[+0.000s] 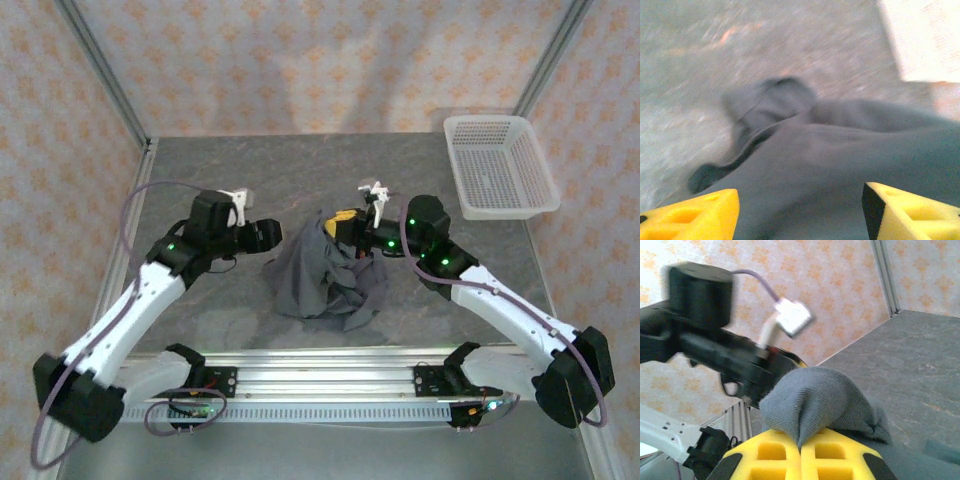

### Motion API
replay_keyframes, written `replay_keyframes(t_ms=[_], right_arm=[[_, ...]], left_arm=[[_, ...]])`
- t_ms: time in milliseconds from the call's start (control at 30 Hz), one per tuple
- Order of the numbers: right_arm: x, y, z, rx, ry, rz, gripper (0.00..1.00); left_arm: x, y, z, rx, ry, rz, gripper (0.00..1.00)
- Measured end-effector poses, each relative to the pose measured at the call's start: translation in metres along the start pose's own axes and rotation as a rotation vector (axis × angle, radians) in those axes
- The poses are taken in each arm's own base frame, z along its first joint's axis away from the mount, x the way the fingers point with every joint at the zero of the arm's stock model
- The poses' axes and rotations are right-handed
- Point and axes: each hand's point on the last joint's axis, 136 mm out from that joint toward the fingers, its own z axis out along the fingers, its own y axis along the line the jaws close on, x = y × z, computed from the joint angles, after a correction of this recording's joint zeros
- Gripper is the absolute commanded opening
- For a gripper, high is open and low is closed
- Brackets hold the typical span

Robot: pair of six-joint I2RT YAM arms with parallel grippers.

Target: Fold the inside-out t-shirt

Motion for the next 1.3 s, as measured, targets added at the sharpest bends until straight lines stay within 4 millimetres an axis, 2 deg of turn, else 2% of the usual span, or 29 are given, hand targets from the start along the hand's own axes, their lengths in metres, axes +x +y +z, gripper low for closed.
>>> replay_keyframes(t_ms=[100,200,300,400,433,500,533,567,633,733,833,900,1033,1067,1133,1200,1267,1300], right_arm=[[0.002,-0.007,0.0,0.034,0.003,0.01,0.0],[0.005,-0.012,0.001,0.057,0.012,0.022,0.0],[0.006,-0.015,0.002,0.067,0.014,0.03,0.0],[0.008,-0.019,0.002,0.085,0.018,0.051,0.0],[0.013,-0.025,0.001,0.107,0.033,0.072,0.0],[0.018,-0.036,0.001,0.143,0.048,0.106,0.0],[0.02,-0.039,0.001,0.15,0.052,0.123,0.0],[0.02,-0.04,0.0,0.153,0.051,0.139,0.0],[0.015,-0.045,-0.005,0.161,0.033,0.168,0.01],[0.012,-0.07,-0.025,0.215,-0.018,0.219,0.05],[0.029,-0.093,-0.036,0.275,-0.002,0.256,0.12],[0.045,-0.099,-0.038,0.292,0.035,0.272,0.23],[0.076,-0.111,-0.046,0.368,0.093,0.294,0.3],[0.082,-0.112,-0.05,0.39,0.1,0.297,0.33],[0.081,-0.103,-0.058,0.419,0.082,0.264,0.44],[0.065,-0.079,-0.063,0.404,0.03,0.172,0.54],[0.044,-0.046,-0.065,0.353,-0.036,0.04,0.57],[0.039,-0.037,-0.065,0.335,-0.051,0.001,0.58]], left_arm=[[-0.007,-0.052,-0.027,0.165,-0.093,0.057,0.7],[-0.001,-0.089,-0.032,0.267,-0.081,0.09,0.73],[0.002,-0.104,-0.012,0.278,-0.041,0.097,0.79],[0.016,-0.104,0.023,0.253,0.036,0.099,0.81],[0.019,-0.104,0.032,0.24,0.052,0.099,0.74],[0.017,-0.104,0.04,0.225,0.059,0.105,0.37],[0.018,-0.105,0.042,0.225,0.06,0.115,0.14],[0.018,-0.105,0.042,0.227,0.062,0.117,0.0],[0.018,-0.108,0.04,0.253,0.065,0.104,0.0],[0.003,-0.113,0.029,0.349,0.03,0.052,0.0],[-0.006,-0.118,0.02,0.412,0.022,0.01,0.0],[-0.007,-0.124,0.016,0.445,0.029,0.003,0.0],[-0.004,-0.131,0.012,0.489,0.052,-0.001,0.0],[-0.003,-0.131,0.012,0.492,0.056,0.0,0.0],[-0.002,-0.132,0.012,0.494,0.06,0.002,0.0],[-0.001,-0.132,0.012,0.499,0.068,0.004,0.0],[0.001,-0.133,0.012,0.503,0.079,0.011,0.0],[0.002,-0.133,0.013,0.504,0.084,0.016,0.0]])
